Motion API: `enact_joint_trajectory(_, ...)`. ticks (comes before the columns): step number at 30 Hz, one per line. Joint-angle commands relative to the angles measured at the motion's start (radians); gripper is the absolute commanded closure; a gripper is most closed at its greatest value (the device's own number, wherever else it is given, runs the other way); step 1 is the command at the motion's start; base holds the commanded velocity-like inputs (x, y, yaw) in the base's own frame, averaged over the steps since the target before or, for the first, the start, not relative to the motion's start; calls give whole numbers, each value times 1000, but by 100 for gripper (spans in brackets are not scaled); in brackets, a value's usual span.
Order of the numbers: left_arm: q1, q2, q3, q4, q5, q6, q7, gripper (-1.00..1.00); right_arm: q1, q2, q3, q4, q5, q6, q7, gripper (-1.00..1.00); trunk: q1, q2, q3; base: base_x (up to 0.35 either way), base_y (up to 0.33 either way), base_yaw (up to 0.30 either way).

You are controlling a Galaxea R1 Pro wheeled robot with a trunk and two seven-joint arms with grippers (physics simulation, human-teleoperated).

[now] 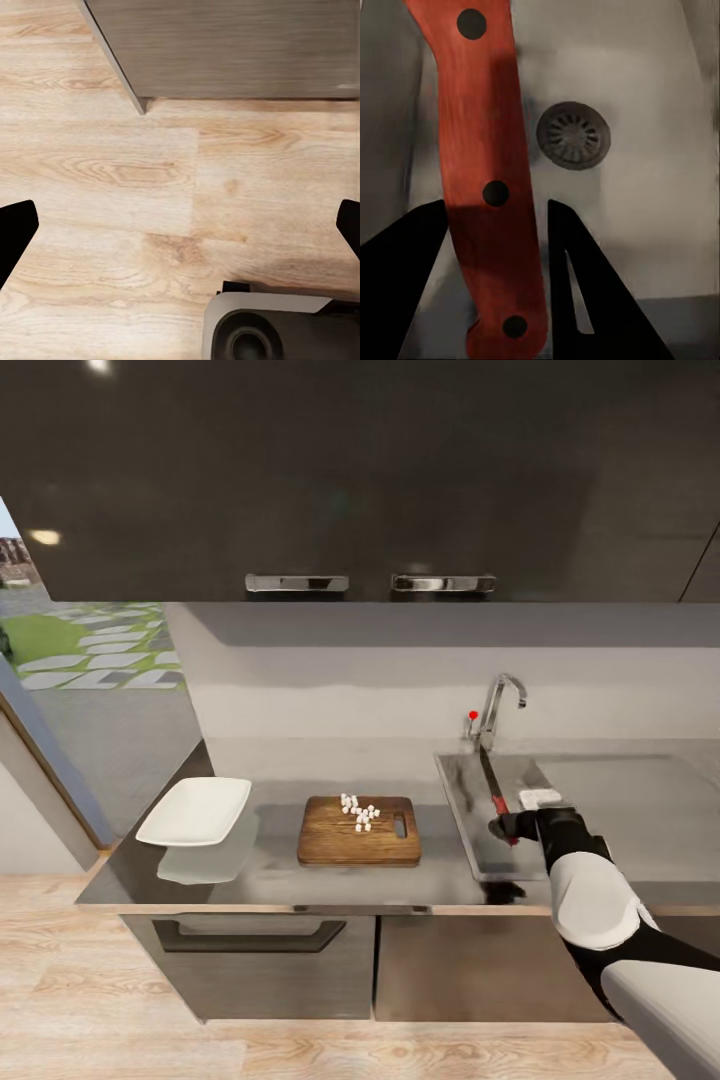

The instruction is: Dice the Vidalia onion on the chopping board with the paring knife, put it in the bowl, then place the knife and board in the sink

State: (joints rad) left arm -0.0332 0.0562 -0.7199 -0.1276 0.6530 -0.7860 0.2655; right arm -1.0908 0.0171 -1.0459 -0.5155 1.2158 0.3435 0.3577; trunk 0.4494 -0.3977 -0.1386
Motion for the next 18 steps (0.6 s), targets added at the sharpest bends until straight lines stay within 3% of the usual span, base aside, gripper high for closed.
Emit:
enact_joint_trajectory(1,-1,1,-9,-1,1,-1,9,-100,1,-4,-30,3,7,0,-3,100,1,-2,-2,0,-1,0)
enact_joint_trajectory(8,-1,1,-9,-2,1,-1,9,-100,6,-17,-57,32,6,3,-55,100,1,-2,-2,30,0,0)
enact_joint_trajectory(18,-1,1,-9,-1,2,-1,9,-100,6,-20,-58,32,5,66,-62,100,1,-2,-2,247,-71,0)
